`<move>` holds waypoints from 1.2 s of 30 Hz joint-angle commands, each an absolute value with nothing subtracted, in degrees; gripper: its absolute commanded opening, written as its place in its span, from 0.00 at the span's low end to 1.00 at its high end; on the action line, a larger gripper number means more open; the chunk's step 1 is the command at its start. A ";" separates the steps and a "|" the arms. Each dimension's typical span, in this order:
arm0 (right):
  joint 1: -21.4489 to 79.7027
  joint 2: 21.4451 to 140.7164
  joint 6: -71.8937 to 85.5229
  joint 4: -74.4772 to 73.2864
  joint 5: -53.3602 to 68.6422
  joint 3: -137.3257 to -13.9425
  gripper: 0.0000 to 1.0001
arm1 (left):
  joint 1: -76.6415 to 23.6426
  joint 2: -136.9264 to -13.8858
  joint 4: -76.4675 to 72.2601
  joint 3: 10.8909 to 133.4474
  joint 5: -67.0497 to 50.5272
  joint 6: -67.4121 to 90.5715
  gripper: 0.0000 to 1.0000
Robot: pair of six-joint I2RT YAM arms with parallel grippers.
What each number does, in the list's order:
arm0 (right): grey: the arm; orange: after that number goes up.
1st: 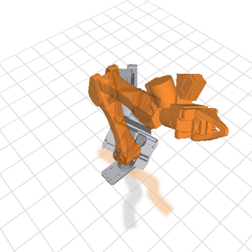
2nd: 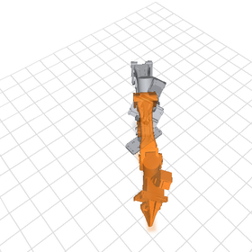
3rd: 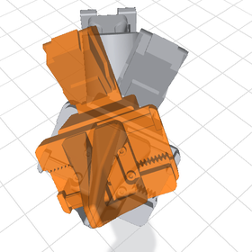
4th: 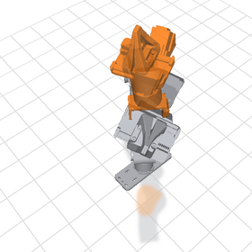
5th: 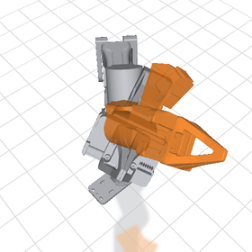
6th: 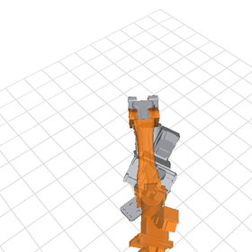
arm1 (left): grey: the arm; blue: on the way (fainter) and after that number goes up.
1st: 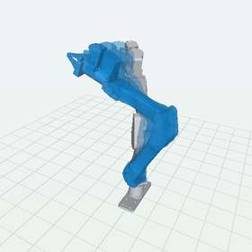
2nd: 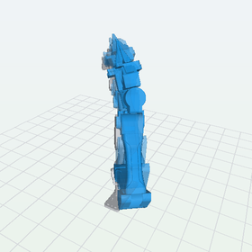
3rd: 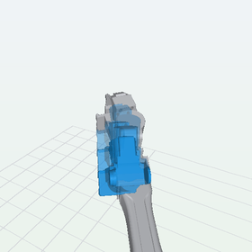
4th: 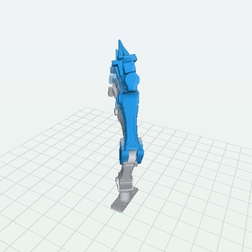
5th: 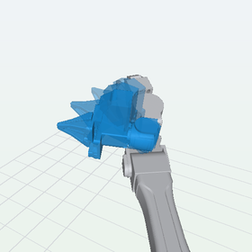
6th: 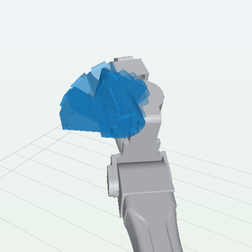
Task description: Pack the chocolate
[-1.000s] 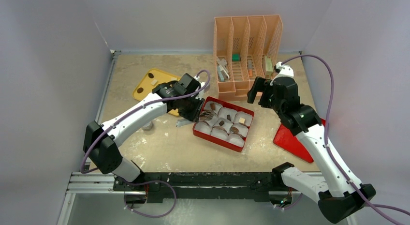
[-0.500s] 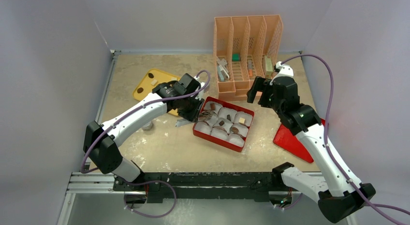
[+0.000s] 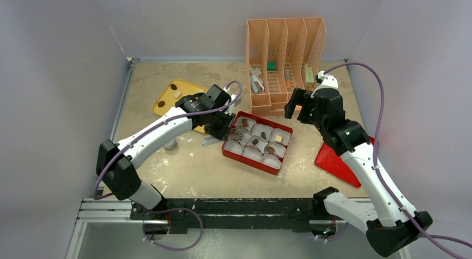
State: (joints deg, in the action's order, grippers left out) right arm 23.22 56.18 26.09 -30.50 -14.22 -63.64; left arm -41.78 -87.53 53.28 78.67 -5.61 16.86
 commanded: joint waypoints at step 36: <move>23.03 53.70 25.44 -29.16 -14.24 -63.85 0.99 | -26.60 -77.25 45.63 74.70 15.55 28.24 0.33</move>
